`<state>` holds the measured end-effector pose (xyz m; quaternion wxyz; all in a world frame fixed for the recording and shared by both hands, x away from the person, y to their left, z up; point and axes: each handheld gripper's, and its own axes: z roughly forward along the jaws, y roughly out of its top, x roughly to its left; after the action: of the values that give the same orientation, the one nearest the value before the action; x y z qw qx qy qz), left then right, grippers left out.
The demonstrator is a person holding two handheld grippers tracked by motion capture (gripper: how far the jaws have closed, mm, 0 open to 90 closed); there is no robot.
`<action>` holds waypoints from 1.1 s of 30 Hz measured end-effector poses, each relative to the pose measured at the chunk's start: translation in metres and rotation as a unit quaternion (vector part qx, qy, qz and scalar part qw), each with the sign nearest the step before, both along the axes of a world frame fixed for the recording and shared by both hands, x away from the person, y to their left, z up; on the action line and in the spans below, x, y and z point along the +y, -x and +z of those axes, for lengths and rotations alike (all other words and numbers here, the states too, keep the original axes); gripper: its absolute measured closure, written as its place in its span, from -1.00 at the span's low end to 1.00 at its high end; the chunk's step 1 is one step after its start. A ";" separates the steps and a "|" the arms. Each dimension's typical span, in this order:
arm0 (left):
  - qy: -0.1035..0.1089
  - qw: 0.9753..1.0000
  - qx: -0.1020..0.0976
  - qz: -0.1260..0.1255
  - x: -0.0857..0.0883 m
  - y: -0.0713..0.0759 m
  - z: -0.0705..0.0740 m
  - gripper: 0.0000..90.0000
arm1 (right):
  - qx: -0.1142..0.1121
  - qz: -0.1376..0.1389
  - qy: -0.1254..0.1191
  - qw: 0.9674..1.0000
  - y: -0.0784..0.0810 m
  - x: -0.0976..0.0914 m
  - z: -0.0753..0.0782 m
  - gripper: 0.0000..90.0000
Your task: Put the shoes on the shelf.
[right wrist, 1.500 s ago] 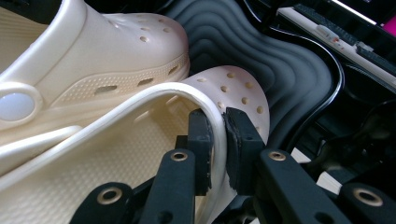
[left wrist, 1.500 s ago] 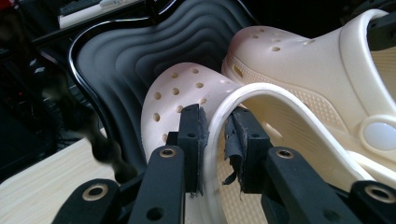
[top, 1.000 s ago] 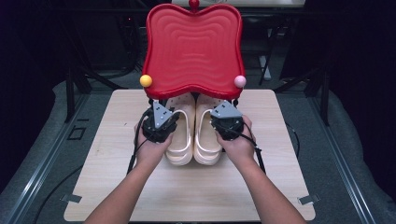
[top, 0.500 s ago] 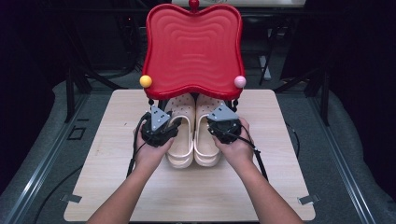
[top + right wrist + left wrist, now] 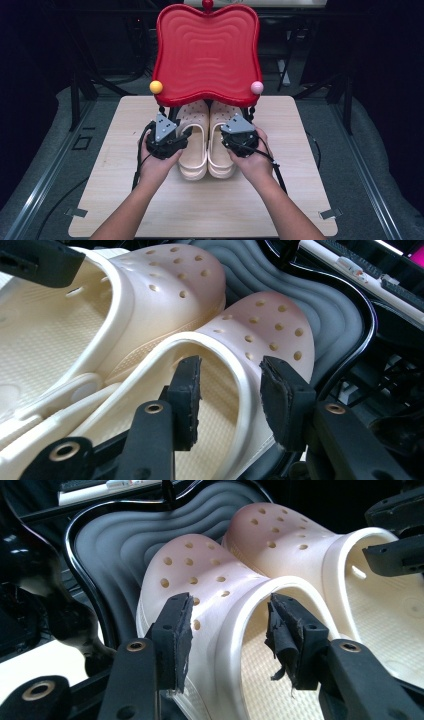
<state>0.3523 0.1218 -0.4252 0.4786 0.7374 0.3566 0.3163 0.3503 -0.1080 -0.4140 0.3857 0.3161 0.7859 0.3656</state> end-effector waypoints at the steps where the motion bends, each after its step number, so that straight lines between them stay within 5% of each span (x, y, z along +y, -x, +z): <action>1: 0.002 1.000 -0.001 -0.001 0.000 0.001 0.000 0.17 | 0.000 0.001 0.001 1.000 0.001 0.000 0.001 0.32; 18: 0.008 1.000 0.006 -0.005 0.015 0.018 0.016 0.21 | -0.004 0.008 -0.010 1.000 0.021 -0.009 0.016 0.22; 33: -0.014 0.999 -0.013 -0.031 0.028 0.059 0.028 0.07 | -0.018 0.041 -0.024 0.999 0.069 -0.017 0.030 0.03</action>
<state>0.2935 0.1501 -0.3976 0.4822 0.7506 0.3232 0.3157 0.2811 -0.1250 -0.3839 0.3768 0.2864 0.7819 0.4057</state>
